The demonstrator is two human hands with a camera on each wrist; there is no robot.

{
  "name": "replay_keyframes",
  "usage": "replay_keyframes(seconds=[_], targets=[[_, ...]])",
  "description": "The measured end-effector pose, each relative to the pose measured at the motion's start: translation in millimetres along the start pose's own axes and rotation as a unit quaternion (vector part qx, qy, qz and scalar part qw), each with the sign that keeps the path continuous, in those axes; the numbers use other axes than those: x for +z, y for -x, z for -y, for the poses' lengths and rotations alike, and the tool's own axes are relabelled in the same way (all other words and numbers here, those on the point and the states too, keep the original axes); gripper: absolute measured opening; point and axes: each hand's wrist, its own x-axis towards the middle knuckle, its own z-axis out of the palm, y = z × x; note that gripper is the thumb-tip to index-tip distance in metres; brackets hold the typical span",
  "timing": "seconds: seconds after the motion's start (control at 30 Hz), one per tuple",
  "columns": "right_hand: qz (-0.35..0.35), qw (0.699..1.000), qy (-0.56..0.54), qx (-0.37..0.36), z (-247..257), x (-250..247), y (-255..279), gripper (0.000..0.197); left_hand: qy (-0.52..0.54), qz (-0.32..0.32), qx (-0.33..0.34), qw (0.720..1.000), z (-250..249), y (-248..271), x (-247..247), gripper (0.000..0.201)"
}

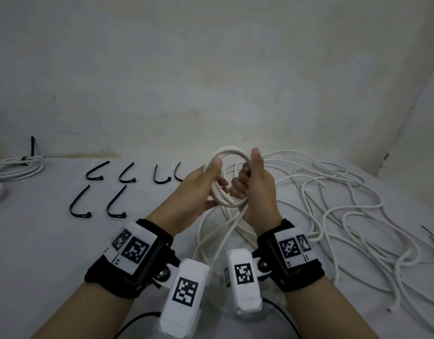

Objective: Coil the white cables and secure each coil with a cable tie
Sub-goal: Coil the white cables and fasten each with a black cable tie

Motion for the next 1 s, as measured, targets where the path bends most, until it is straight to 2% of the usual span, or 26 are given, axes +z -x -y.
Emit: replay_keyframes(seconds=[0.1,0.17,0.2,0.27,0.33,0.47,0.53,0.63,0.73,0.9,1.0], targets=[[-0.029,0.999,-0.03,-0.018,9,-8,-2,0.044,-0.112,0.114,-0.111,0.981,2,3,-8,0.035],[-0.049,0.998,-0.04,-0.026,12,-13,-2,0.044,-0.098,0.203,-0.168,0.96,3,6,-12,0.027],[-0.057,0.997,-0.042,-0.03,12,-14,-2,0.044,-0.072,0.239,-0.176,0.952,3,8,-13,0.019],[-0.076,0.995,-0.045,-0.037,13,-16,-2,0.044,-0.021,0.284,-0.16,0.945,4,8,-14,0.018],[-0.098,0.993,-0.05,-0.039,13,-18,-3,0.045,-0.008,0.288,-0.139,0.948,5,7,-17,0.022],[-0.132,0.988,-0.073,-0.037,14,-19,-2,0.046,-0.092,0.285,-0.047,0.953,7,7,-21,0.023],[-0.141,0.986,-0.088,-0.032,15,-20,-2,0.045,-0.104,0.256,-0.012,0.961,8,8,-21,0.013],[-0.136,0.981,-0.137,-0.015,17,-20,-1,0.046,-0.041,0.167,0.004,0.985,12,3,-20,0.023],[-0.123,0.978,-0.167,-0.004,17,-18,2,0.047,0.018,0.082,0.032,0.996,13,-2,-15,0.025],[-0.099,0.979,-0.179,0.021,14,-9,10,0.048,0.153,-0.054,0.071,0.984,10,-2,-3,0.012],[-0.086,0.98,-0.177,0.022,12,-3,14,0.047,0.122,-0.121,0.121,0.978,12,0,1,0.013]])
